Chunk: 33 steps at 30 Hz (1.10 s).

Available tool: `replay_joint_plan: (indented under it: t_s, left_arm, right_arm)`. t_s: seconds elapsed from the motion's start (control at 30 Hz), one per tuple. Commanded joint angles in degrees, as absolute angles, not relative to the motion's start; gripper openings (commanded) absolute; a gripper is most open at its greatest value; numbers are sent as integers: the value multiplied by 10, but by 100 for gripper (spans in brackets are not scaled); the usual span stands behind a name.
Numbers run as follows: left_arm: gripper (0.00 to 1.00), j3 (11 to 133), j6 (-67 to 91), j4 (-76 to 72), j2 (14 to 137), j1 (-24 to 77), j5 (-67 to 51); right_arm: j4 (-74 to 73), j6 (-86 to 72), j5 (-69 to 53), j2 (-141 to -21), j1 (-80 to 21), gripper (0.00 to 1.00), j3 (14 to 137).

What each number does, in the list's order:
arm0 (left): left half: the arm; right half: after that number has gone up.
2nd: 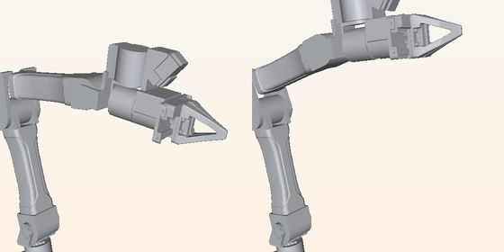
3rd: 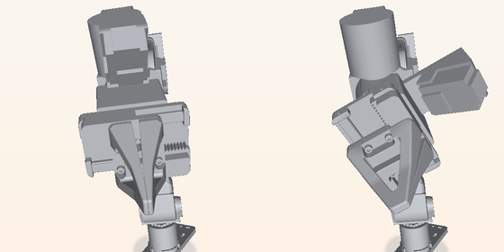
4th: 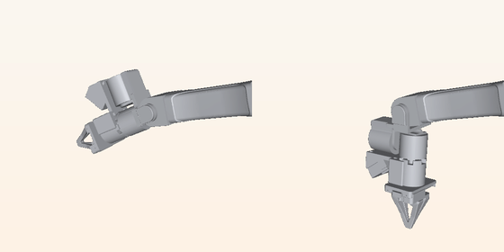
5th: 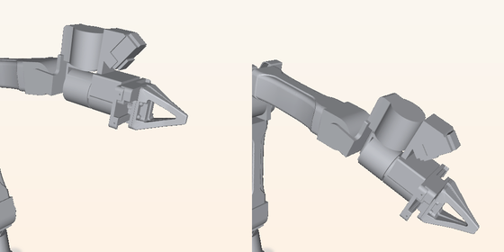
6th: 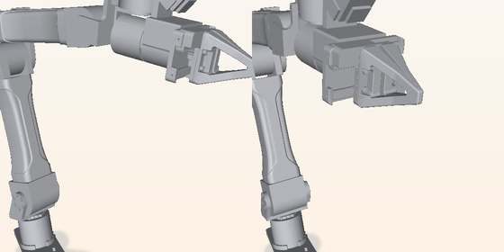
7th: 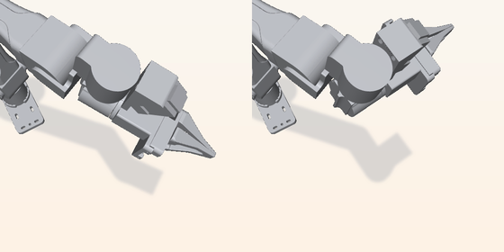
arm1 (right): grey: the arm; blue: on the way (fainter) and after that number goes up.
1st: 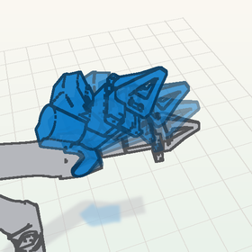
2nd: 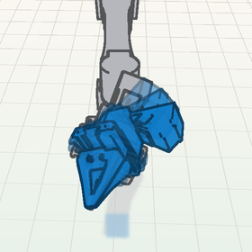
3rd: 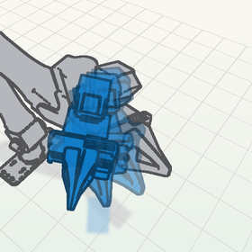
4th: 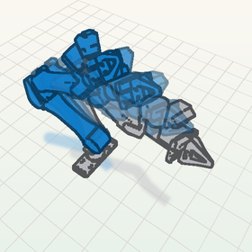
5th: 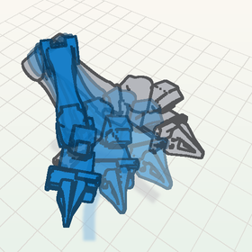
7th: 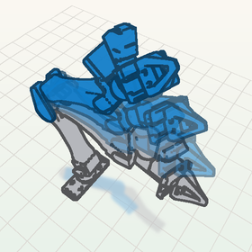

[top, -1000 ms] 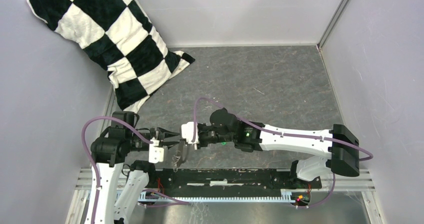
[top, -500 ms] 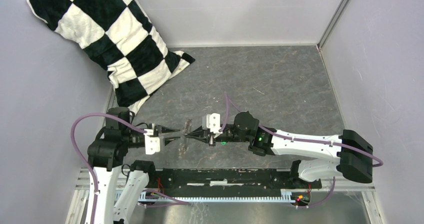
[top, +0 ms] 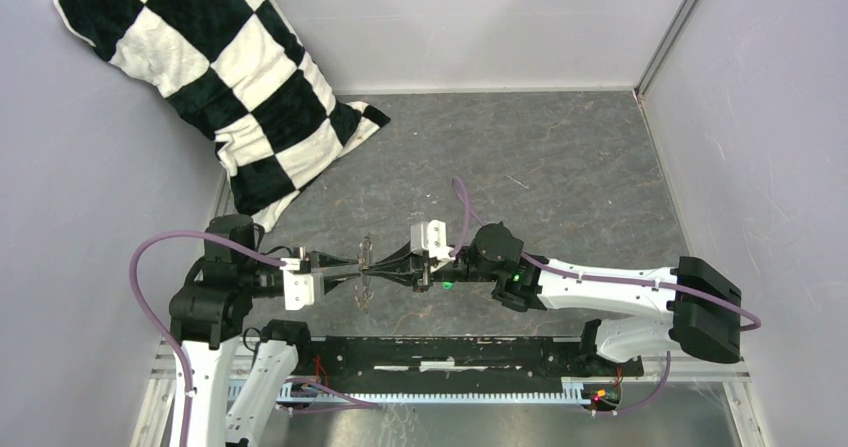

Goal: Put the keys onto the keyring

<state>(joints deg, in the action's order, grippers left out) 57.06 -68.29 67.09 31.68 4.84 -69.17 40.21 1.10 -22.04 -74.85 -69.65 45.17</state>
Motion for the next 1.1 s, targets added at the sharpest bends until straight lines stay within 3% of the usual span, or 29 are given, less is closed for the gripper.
replay_joint_plan:
  t_s: [0.0, 0.23, 0.4, 0.9, 1.07]
  left_arm:
    - [32, 597, -642, 658, 313, 47, -716]
    - [35, 615, -597, 657, 324, 47, -734]
    - [29, 601, -603, 658, 319, 47, -727]
    - [33, 597, -666, 712, 338, 47, -707]
    - [29, 601, -672, 712, 340, 47, -718]
  right_arm:
    - [431, 8, -227, -749, -697, 1, 467]
    - [423, 12, -228, -755, -696, 1, 475]
    - [427, 12, -228, -753, -697, 1, 476]
    - [446, 3, -229, -744, -697, 1, 464]
    - [449, 1, -234, -752, -697, 1, 468]
